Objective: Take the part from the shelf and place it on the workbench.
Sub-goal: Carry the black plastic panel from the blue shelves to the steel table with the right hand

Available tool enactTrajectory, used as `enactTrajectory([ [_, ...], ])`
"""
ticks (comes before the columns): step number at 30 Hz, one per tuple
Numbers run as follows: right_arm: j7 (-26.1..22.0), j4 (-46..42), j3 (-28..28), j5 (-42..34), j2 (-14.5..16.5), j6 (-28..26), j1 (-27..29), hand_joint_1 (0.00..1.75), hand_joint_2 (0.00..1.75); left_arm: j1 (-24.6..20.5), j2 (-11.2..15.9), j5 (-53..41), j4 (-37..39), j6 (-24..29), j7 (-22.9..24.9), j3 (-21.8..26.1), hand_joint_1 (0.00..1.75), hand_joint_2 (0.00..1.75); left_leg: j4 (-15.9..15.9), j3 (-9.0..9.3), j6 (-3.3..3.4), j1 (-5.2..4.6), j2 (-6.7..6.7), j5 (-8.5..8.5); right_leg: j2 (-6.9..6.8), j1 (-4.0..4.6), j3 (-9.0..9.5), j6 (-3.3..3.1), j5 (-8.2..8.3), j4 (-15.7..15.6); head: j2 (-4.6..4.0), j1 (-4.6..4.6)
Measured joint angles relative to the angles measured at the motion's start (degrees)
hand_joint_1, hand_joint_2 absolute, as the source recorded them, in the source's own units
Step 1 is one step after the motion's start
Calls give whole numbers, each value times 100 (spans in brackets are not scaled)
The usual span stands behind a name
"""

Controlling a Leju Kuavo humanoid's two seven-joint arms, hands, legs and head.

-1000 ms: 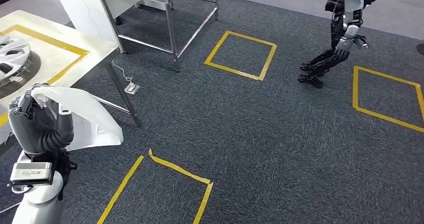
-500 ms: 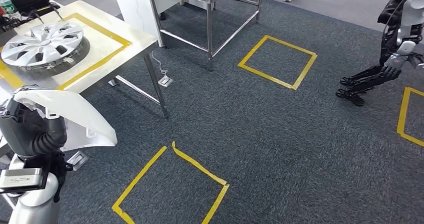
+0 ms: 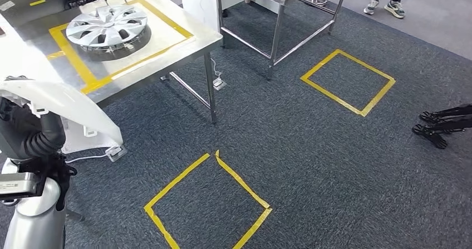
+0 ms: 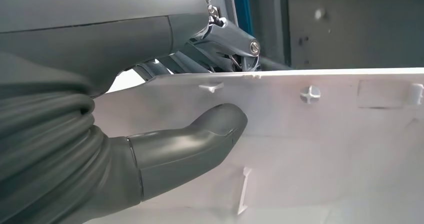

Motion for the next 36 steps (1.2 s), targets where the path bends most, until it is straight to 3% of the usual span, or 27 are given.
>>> enactTrajectory([
  [1,-2,1,-1,-3,1,2,4,0,0,-48,-16,7,16,-10,7,-14,175,175,-1,-20,21,7,-63,14,204,-18,-152,27,-191,338,0,10],
  [3,-7,1,-8,-15,2,7,16,0,0,-124,-44,26,66,-38,24,-51,175,175,9,-62,41,7,-210,35,389,-25,-536,45,-528,1116,0,22],
  [4,-9,1,-14,-23,2,9,20,0,0,-152,-55,34,95,-51,27,-71,175,175,17,-78,42,5,-291,43,411,-25,-651,40,-563,1326,0,23],
  [5,-11,1,-21,-30,2,9,22,0,0,-182,-62,38,126,-65,31,-85,175,175,28,-89,37,4,-374,50,425,-24,-660,26,-480,1317,0,24],
  [7,-13,1,-36,-44,1,9,20,0,0,-264,-79,41,189,-87,33,-114,175,175,46,-99,18,7,-542,63,540,-26,-357,-23,-64,657,0,27],
  [9,-14,1,-55,-56,-3,8,16,0,0,-368,-98,42,255,-102,33,-149,175,175,60,-122,-33,3,-689,80,755,-27,-22,-56,217,-76,0,28],
  [10,-13,1,-68,-62,-4,7,12,0,0,-416,-106,43,289,-105,34,-170,175,175,57,-140,-69,7,-750,95,813,-22,49,-62,255,-245,0,27],
  [12,-10,1,-92,-72,-2,7,-5,0,0,-481,-116,45,358,-110,34,-204,175,175,23,-180,-158,18,-872,141,737,-14,59,-88,273,-309,0,27],
  [13,-7,1,-100,-73,3,8,-13,0,0,-499,-117,47,386,-111,35,-216,175,175,21,-199,-190,22,-876,147,666,-21,62,-120,298,-330,0,29],
  [15,-1,0,-110,-72,11,10,-15,0,0,-552,-114,49,444,-111,34,-232,175,175,245,-329,-229,3,-638,-4,523,-40,60,-205,342,-382,0,-3],
  [17,1,1,-121,-70,13,14,-3,0,0,-597,-116,49,511,-111,34,-247,175,175,929,-629,-253,-6,-293,-385,378,-25,43,-254,351,-396,0,-39],
  [19,1,1,-130,-69,13,15,9,0,0,-603,-120,49,581,-111,35,-260,175,175,1576,-892,-287,3,-180,-643,218,-10,32,-262,349,-393,0,-43],
  [20,1,1,-131,-69,13,16,11,0,0,-602,-120,49,611,-111,36,-264,175,175,1629,-888,-297,5,-161,-621,138,-7,31,-262,348,-391,0,-44],
  [22,1,1,-133,-69,17,17,4,0,0,-610,-120,49,651,-111,37,-272,175,175,1060,-535,-299,7,-45,-318,-12,-5,39,-248,337,-378,0,-44],
  [23,1,1,-133,-69,19,17,1,0,0,-621,-120,49,662,-111,36,-276,175,175,641,-303,-283,-9,106,-190,-79,7,44,-232,324,-365,0,-46],
  [25,1,1,-135,-69,24,17,-2,0,0,-653,-123,49,681,-111,34,-289,175,175,104,-15,-202,-32,299,-54,-190,38,52,-180,298,-336,0,-40],
  [26,1,1,-137,-69,25,17,-4,0,0,-666,-125,48,694,-111,33,-293,175,175,40,3,-155,-48,306,-60,-246,52,56,-152,293,-329,0,-36],
  [28,5,1,-139,-69,26,17,-15,0,0,-679,-126,47,723,-111,34,-299,175,175,33,-23,-71,-44,149,-17,-322,48,69,-86,282,-321,0,-28],
  [30,8,1,-140,-69,26,17,-19,0,0,-699,-128,47,750,-111,33,-313,175,175,8,-39,3,-16,21,28,-52,14,8,-2,143,-146,0,-19],
  [32,8,1,-143,-71,27,17,-4,0,0,-721,-140,47,781,-111,32,-335,175,175,-1,-68,50,5,-106,62,327,-20,-278,56,-209,476,0,-2],
  [34,9,1,-148,-79,28,13,19,0,0,-726,-158,47,818,-113,31,-364,175,175,13,-108,60,8,-262,82,422,-29,-629,72,-480,1180,0,5],
  [35,9,1,-151,-84,28,9,26,0,0,-727,-163,47,837,-115,31,-376,175,175,25,-125,53,10,-348,90,428,-33,-694,70,-461,1292,0,7],
  [36,8,1,-156,-89,28,3,28,0,0,-735,-167,47,856,-117,30,-385,175,175,40,-138,42,12,-438,97,441,-39,-647,61,-333,1175,0,9],
])
